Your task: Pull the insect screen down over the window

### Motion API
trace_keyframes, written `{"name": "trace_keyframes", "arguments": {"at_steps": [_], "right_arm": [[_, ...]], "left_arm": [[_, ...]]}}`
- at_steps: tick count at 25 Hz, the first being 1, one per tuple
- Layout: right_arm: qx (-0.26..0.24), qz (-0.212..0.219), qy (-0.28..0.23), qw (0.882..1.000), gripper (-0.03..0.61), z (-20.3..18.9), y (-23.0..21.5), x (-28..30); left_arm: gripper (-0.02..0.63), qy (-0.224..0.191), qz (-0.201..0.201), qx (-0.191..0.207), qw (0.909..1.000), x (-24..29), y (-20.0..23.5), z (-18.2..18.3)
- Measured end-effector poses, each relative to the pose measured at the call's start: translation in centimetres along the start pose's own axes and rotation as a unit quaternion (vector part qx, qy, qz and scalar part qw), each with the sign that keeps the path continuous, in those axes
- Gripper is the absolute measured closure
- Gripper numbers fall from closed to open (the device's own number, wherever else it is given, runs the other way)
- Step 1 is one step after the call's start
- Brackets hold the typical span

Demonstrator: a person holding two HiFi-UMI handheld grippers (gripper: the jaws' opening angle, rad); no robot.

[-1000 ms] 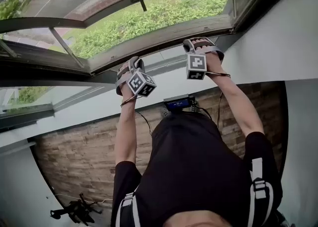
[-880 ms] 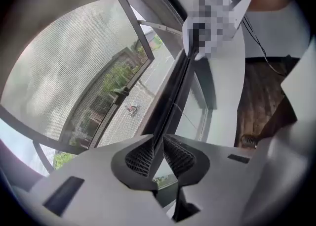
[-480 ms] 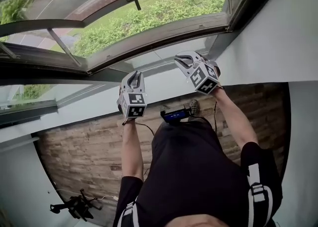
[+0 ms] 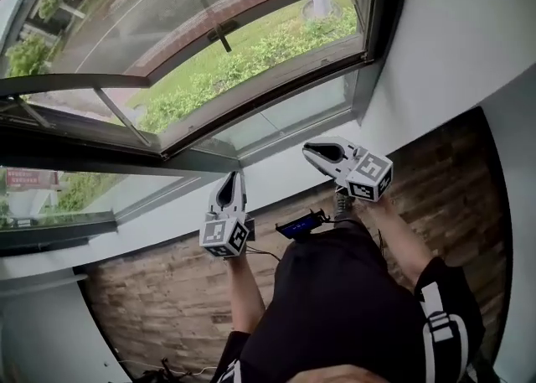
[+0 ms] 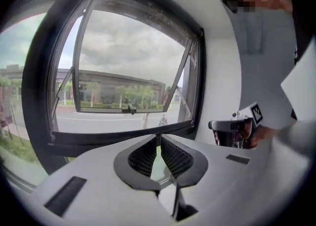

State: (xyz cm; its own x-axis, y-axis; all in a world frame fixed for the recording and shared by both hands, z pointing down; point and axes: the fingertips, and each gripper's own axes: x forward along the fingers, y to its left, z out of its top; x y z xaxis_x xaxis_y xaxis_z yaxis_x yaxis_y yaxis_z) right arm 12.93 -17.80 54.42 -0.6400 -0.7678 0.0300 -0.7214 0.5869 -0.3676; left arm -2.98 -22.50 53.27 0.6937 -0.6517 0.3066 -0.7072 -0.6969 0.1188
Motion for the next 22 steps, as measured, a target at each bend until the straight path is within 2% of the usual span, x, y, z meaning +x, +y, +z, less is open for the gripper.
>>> {"name": "trace_keyframes", "arguments": {"at_steps": [5, 8, 11, 15, 19, 22], "right_arm": [[0.105, -0.030, -0.070, 0.992, 0.541, -2.4, 4.1, -3.2], [0.141, -0.047, -0.112, 0.983, 0.541, -2.9, 7.4, -4.5], [0.140, -0.061, -0.138, 0.979, 0.543, -2.6, 11.6, -6.2], [0.136, -0.083, -0.146, 0.976, 0.545, -3.2, 16.1, -8.0], [0.135, -0.085, -0.141, 0.977, 0.546, -3.4, 19.4, -8.3], [0.113, -0.070, -0.142, 0.981, 0.546, -2.1, 21.2, -7.7]], "left_arm": [[0.580, -0.046, -0.058, -0.007, 0.9972, -5.2, -1.5, 0.4], [0.580, -0.059, -0.091, -0.027, 0.9938, -8.6, -2.3, -0.9], [0.580, -0.073, -0.129, -0.055, 0.9875, -11.5, -3.4, -2.6], [0.581, -0.095, -0.182, -0.079, 0.9754, -14.7, -5.4, -3.8], [0.588, -0.112, -0.202, -0.093, 0.9686, -17.6, -6.4, -3.9], [0.589, -0.131, -0.205, -0.074, 0.9671, -19.0, -6.5, -3.4]]}}
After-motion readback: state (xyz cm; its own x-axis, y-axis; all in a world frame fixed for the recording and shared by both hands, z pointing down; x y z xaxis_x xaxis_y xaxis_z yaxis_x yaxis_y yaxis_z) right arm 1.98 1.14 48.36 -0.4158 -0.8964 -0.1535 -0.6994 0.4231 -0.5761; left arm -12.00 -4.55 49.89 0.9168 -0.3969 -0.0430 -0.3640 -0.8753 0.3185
